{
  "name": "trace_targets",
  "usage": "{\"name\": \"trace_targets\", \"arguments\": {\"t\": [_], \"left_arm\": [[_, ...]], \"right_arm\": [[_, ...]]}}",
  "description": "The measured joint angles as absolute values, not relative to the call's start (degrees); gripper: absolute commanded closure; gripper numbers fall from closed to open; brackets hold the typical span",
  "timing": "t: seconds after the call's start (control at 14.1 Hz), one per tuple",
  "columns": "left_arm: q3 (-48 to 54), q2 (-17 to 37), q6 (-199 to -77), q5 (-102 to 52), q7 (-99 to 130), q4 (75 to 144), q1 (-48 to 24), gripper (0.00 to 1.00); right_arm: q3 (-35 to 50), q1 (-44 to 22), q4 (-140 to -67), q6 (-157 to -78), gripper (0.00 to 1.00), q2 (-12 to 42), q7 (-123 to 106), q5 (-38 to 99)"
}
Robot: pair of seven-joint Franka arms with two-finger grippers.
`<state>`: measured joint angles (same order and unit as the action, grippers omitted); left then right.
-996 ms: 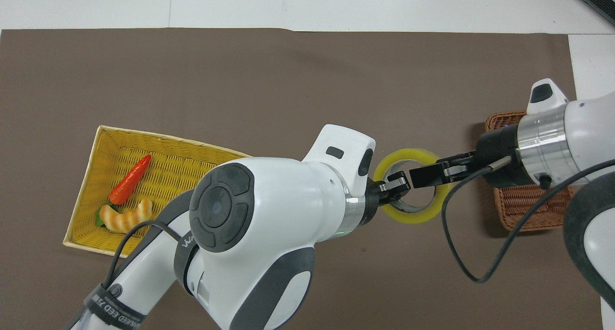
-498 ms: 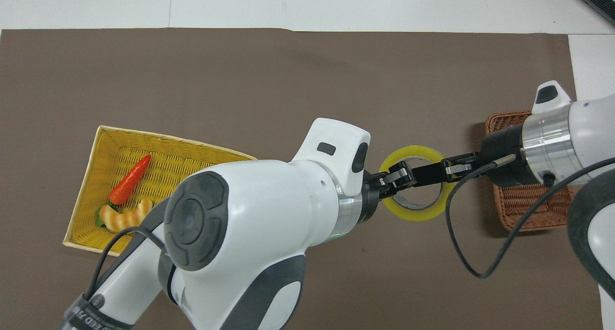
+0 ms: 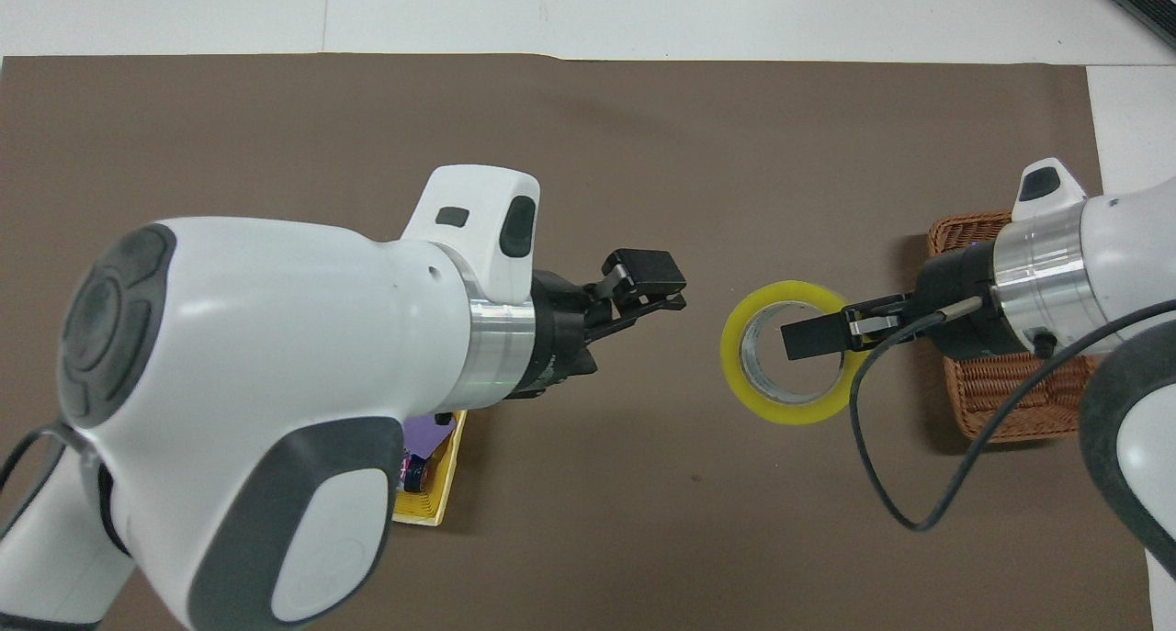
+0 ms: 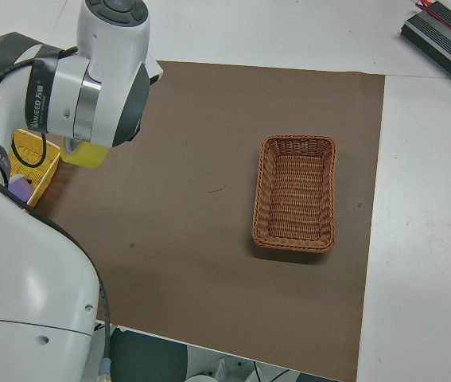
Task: Move tape to another basket
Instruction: 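Grasp the tape with the right gripper while the left gripper releases it, then lower the tape into the wicker basket while the left gripper withdraws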
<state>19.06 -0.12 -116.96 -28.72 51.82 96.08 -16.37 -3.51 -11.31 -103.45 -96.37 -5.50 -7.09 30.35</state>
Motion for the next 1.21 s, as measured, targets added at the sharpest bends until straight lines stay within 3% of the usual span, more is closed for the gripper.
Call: {"name": "trace_targets", "arguments": {"t": [0.5,0.92,1.21], "left_arm": [[18.5,-0.3,-106.3,-19.6,29.2,96.1,0.5,0.0],[15.4,-1.8,-104.4,-4.1,14.6,95.7,8.0,0.0],[11.2,-2.6,-97.1,-2.1,5.7,92.7,9.4,0.0]], "right_arm": [[-4.1,2.4,-103.9,-94.7,1.0,-4.9,-13.1,20.6],[-4.3,15.8,-104.9,-103.4,1.0,6.9,-27.1,19.7],[-4.1,17.6,-104.9,-107.7,1.0,11.7,-28.0,19.7]]}}
